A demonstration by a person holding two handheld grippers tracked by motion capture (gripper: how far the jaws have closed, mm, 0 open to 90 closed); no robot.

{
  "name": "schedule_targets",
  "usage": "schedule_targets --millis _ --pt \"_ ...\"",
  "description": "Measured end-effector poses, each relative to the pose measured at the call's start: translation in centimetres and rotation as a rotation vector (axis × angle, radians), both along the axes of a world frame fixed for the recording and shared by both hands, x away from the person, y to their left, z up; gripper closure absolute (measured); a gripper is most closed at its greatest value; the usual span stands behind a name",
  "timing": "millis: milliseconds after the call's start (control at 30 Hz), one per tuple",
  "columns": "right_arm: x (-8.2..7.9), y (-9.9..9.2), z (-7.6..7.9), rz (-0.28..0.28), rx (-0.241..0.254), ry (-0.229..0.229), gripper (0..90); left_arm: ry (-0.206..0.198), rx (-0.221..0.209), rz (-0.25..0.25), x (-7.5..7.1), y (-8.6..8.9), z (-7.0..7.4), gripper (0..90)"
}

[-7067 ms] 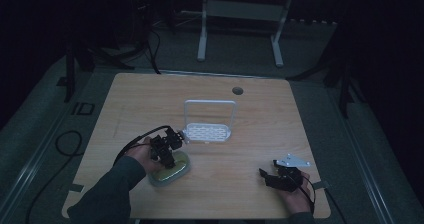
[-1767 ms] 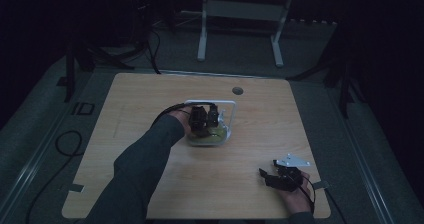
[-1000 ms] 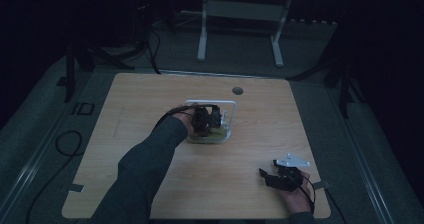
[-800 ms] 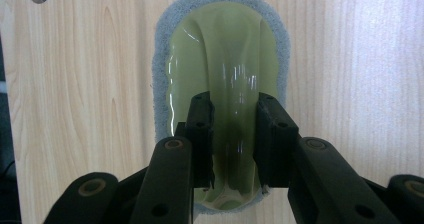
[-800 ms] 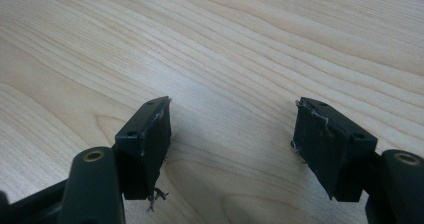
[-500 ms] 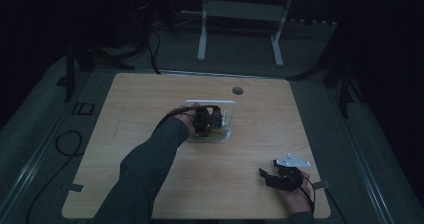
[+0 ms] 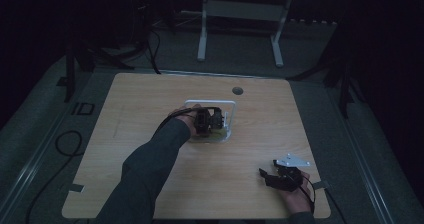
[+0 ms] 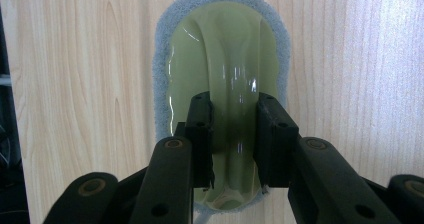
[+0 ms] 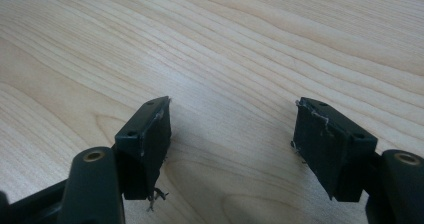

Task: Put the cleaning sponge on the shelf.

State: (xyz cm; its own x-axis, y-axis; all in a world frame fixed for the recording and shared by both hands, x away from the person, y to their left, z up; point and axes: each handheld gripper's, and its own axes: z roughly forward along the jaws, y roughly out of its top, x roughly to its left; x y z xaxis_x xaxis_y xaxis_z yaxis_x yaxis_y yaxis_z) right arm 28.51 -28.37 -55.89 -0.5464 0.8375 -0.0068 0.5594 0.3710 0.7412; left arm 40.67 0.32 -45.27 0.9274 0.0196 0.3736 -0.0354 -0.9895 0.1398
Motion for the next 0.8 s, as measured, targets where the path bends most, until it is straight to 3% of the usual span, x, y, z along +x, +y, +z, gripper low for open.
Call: schedule_targets --millis 800 --pt "-0.01 0.0 0.0 0.0 0.0 0.001 30.6 -0.056 0.01 -0.002 0.31 -0.44 -1.02 71.2"
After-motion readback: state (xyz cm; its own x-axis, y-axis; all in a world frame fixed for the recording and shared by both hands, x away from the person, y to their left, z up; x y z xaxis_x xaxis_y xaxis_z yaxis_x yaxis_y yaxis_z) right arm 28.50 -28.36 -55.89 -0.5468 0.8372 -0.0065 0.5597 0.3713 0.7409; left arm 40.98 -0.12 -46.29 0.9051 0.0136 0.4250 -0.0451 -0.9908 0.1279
